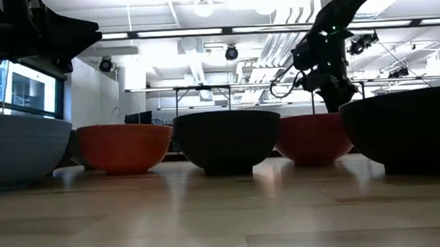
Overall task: Nest bowls inside each other
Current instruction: Stack the right white bowl on top of the middle black bowl
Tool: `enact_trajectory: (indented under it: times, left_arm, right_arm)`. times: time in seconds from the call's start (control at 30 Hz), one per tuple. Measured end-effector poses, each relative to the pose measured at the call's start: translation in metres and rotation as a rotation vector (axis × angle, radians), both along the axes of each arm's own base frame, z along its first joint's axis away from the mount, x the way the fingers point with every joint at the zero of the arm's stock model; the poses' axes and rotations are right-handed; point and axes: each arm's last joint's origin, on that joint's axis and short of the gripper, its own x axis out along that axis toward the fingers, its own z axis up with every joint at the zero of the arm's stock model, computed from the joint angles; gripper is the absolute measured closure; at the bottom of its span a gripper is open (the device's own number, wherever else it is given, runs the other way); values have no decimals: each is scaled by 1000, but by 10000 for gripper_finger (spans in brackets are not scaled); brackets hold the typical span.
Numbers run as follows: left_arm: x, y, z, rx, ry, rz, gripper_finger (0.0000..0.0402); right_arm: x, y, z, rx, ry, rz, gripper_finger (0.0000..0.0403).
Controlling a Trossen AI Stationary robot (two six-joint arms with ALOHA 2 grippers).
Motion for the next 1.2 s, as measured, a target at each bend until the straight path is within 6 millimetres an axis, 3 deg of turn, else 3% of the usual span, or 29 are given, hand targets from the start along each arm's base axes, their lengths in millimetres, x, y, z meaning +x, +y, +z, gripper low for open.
enact_trajectory:
  times: [0.3,0.47,0.67,1.2]
  left_arm:
    - [0,0,0,-7,-3,-2,275]
    - [0,0,0,-7,-3,-2,275]
    - [0,0,-1,-8,6,-2,275]
    - [0,0,-2,4,26,3,275]
  right_arm:
    - [7,-3,-2,-1,-102,-21,237]
    - [11,-6,-13,31,-78,-32,241]
    - [13,-10,-25,46,-31,-45,264]
    - [12,-13,-22,30,-29,-42,337]
